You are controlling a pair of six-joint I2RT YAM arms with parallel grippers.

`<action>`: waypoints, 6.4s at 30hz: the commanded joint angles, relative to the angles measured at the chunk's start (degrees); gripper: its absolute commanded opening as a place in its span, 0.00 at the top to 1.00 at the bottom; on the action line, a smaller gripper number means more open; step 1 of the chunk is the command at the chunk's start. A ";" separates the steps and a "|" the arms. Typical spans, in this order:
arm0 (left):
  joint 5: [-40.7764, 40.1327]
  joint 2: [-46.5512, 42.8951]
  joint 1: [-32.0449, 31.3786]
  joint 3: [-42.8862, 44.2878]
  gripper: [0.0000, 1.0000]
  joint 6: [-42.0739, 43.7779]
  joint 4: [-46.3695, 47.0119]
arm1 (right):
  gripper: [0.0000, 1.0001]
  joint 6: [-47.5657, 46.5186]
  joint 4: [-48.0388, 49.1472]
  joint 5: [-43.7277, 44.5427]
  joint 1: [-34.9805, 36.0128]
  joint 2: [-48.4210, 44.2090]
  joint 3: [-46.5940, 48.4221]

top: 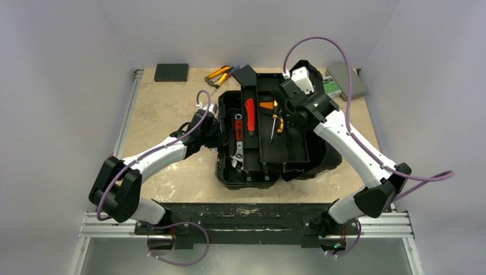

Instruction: Pack the tool kit

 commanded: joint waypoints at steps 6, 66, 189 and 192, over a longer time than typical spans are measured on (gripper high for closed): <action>10.56 4.51 -9.35 4.69 1.00 -9.25 8.53 | 1.00 6.23 -5.46 15.26 10.53 11.24 16.49; 4.08 -23.61 1.03 3.84 0.12 -7.20 -13.49 | 0.51 11.27 39.18 -38.86 -1.19 -20.85 -26.00; 42.85 19.45 -2.19 -1.54 1.00 -5.38 25.02 | 0.58 2.46 27.71 -84.65 -7.71 -40.22 -36.98; 46.02 17.88 -3.13 -2.07 1.00 -4.47 21.45 | 0.58 2.29 28.27 -86.55 -7.43 -40.11 -38.22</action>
